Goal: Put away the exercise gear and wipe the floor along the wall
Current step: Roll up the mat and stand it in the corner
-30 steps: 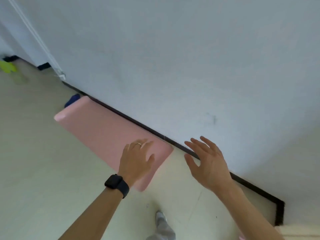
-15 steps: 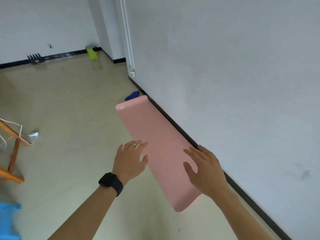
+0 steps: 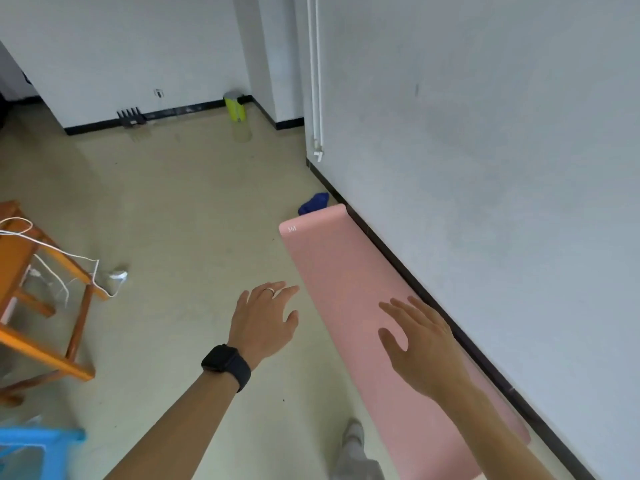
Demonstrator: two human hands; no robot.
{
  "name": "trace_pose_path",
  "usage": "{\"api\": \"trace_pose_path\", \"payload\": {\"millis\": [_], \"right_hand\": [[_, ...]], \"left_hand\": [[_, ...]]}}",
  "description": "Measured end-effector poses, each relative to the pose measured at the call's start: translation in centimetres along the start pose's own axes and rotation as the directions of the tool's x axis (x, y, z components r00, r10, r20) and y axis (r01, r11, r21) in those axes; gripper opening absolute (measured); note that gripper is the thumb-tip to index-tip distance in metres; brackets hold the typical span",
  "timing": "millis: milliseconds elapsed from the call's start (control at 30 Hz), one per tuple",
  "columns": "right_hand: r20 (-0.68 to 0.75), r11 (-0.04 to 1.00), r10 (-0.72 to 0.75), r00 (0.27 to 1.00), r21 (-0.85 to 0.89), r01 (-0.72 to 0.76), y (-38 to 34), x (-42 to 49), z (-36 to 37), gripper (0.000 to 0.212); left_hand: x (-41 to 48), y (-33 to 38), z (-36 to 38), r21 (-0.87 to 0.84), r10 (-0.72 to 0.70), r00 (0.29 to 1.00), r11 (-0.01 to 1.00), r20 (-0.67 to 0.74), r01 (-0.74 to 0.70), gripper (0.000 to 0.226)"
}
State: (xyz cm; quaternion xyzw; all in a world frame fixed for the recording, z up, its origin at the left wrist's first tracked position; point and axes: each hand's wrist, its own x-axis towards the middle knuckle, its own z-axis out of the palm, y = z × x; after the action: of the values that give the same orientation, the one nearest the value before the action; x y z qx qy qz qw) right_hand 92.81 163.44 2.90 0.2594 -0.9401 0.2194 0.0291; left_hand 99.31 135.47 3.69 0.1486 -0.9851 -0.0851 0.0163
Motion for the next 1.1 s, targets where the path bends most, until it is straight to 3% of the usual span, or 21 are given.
{"api": "trace_pose_path", "payload": {"millis": [133,367,667,933,1100], "right_hand": [[0.002,0.999,0.005,1.0,0.037,-0.005,0.3,9.6,3.6,0.044],[0.133,0.997,0.057,0.99,0.045,-0.063,0.1,25.0,8.3,0.045],[0.257,0.989,0.144,0.956,0.005,-0.15,-0.4,40.8,15.8,0.049],[0.315,0.905,0.414,0.854,-0.04,-0.423,3.1,57.8,31.8,0.062],[0.366,0.806,0.552,0.749,-0.003,-0.592,8.3,68.4,47.9,0.078]], "left_hand": [[9.1,-4.1,0.0,0.009,-0.051,0.999,0.999,-0.001,0.051,0.05],[23.9,-8.5,0.2,-0.011,-0.093,0.991,0.995,0.099,0.095,0.049],[43.7,-14.5,4.2,0.025,0.007,0.974,1.0,0.225,-0.013,0.049],[67.7,-21.3,17.0,0.065,0.246,0.862,0.95,0.443,-0.305,0.049],[83.2,-26.4,30.9,0.067,0.332,0.813,0.909,0.478,-0.41,0.049]]}}
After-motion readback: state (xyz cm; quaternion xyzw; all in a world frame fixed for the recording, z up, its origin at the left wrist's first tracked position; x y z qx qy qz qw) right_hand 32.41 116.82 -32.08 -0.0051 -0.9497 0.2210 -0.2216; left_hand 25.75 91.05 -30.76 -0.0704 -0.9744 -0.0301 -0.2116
